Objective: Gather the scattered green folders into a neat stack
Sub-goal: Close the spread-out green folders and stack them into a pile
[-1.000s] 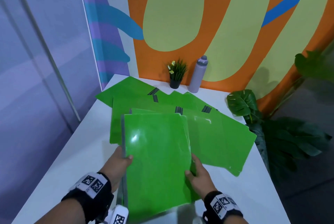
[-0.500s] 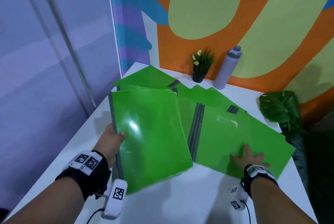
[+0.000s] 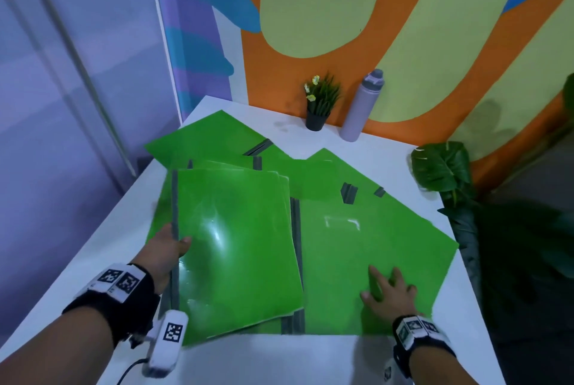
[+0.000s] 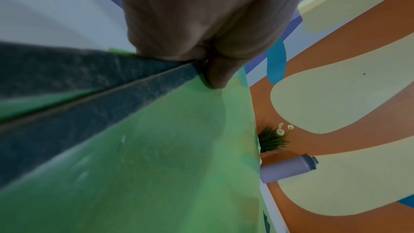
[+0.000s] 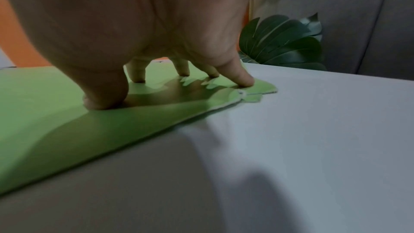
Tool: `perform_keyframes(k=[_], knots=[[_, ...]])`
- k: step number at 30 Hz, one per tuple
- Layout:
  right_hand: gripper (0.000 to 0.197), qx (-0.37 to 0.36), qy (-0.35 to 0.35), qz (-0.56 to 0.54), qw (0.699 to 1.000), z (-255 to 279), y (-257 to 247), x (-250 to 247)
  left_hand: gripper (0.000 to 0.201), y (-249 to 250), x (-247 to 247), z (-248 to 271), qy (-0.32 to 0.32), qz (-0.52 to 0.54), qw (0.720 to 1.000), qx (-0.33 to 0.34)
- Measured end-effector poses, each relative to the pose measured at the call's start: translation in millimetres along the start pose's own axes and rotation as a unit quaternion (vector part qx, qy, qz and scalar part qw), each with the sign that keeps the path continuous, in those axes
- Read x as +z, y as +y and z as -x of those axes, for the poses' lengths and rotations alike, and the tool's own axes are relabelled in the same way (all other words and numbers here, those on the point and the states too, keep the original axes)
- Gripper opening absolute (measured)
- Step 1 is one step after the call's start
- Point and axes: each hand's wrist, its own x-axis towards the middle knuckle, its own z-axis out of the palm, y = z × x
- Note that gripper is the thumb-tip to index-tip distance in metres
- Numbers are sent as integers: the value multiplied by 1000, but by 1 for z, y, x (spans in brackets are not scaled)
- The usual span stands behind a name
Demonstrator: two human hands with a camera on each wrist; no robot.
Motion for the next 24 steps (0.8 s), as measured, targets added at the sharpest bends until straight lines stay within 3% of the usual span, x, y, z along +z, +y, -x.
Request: perform_keyframes(k=[7,10,13,16,20,22,24], knots=[[73,2,-31,12,999,71,6,30,51,-22,9,33,-76,-41,995,-54],[61,5,-13,26,1000,90,-8,22,57,-24,15,53,-114,-68,989,-67],[60,-39,12,-87,995,106,-42,6,63,-24,23,68,-164,-72,982,-50],[72,-17,-46,-328,943,117,-75,-5,67,-17,35,82,-210,-34,976,-40],[74,40,-40,-497,866,124,-87,-15,65,-14,52,90,-240,-23,970,-16],[69,46,-8,-518,854,124,-82,-17,57,-21,56,86,-219,-96,971,13],[68,50,31,-518,853,122,-73,-19,61,-34,55,75,-183,-265,945,52]])
